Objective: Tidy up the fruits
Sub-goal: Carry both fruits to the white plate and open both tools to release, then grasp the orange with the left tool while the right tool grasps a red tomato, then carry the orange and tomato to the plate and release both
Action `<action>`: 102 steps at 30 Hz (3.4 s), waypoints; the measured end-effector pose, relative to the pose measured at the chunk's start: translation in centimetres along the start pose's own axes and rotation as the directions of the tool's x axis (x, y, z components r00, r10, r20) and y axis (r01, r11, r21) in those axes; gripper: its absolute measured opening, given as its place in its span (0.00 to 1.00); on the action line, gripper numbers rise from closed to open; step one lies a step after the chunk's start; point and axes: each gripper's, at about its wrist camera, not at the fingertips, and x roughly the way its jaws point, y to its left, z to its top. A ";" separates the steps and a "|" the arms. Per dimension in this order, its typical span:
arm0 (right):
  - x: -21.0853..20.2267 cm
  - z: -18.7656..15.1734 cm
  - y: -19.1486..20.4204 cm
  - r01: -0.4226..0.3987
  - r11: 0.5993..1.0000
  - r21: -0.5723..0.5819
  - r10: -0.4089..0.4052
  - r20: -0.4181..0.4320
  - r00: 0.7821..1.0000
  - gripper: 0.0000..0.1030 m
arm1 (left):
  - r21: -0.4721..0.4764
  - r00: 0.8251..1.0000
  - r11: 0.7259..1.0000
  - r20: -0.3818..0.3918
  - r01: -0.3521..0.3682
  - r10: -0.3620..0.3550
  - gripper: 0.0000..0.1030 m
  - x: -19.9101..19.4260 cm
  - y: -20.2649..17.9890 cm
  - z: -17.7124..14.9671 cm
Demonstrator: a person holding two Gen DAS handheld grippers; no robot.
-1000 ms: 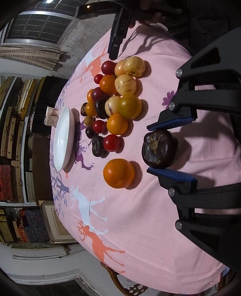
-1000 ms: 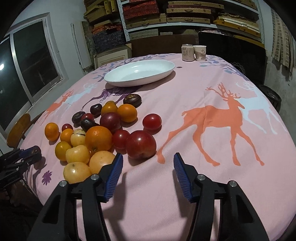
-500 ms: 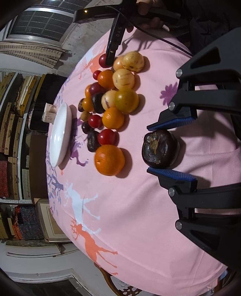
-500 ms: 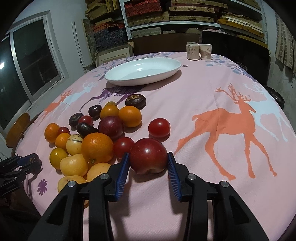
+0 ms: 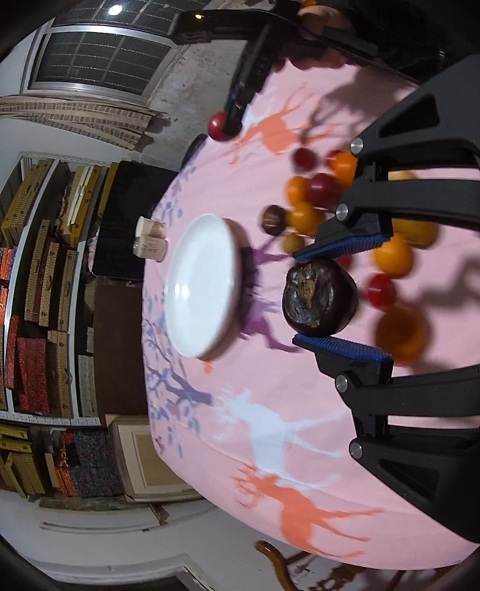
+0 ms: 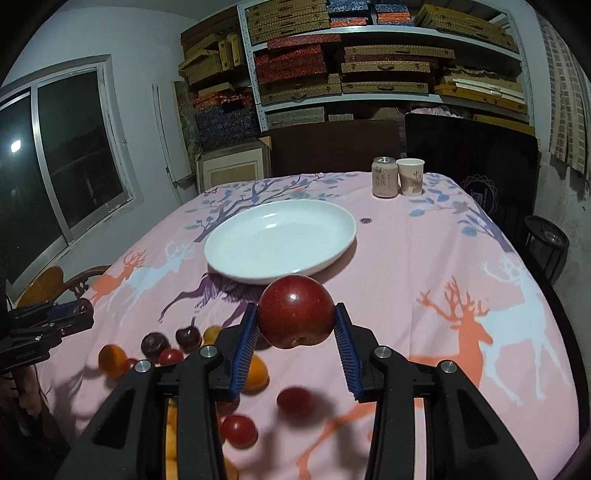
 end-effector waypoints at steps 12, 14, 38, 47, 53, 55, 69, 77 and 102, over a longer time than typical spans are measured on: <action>15.1 5.9 1.0 0.066 0.993 -0.101 -0.077 -0.105 0.991 0.42 | -0.087 0.971 0.996 -0.237 0.003 -0.024 0.38 20.1 0.3 11.4; 14.9 6.2 1.9 0.144 0.977 -0.156 -0.150 -0.028 0.988 0.69 | -0.126 0.965 0.992 -0.260 -0.004 -0.029 0.39 21.5 1.2 11.7; -1.5 -7.6 -1.0 0.095 0.995 0.035 -0.093 -0.048 0.994 0.76 | -0.046 0.988 0.998 -0.150 -0.037 0.030 0.79 -0.4 3.6 -5.8; -1.6 -8.8 -1.9 0.075 0.991 0.110 -0.069 -0.058 0.996 0.77 | 0.018 0.977 0.994 -0.181 -0.112 0.114 0.79 1.7 2.1 -8.5; -2.0 -9.1 -1.6 0.074 0.993 0.087 -0.069 -0.059 0.996 0.76 | 0.016 0.977 0.994 -0.184 -0.105 0.106 0.45 3.3 1.7 -8.5; -1.9 -9.3 -1.4 0.076 0.994 0.075 -0.071 -0.073 0.995 0.76 | 0.004 0.983 0.996 -0.161 -0.086 0.086 0.44 2.8 1.7 -8.6; 4.1 -7.8 1.9 0.107 0.991 -0.084 -0.127 -0.297 0.946 0.46 | 0.011 0.994 0.999 -0.104 -0.038 0.039 0.44 0.0 0.6 -8.6; 2.9 -8.1 1.6 0.082 0.996 -0.041 -0.090 -0.261 0.961 0.30 | 0.003 0.993 0.999 -0.117 -0.032 0.032 0.45 0.2 0.8 -8.7; -1.2 -6.6 1.4 0.039 0.999 0.001 -0.039 -0.153 0.988 0.30 | -0.003 0.991 0.998 -0.116 -0.060 0.059 0.45 1.3 0.6 -6.8</action>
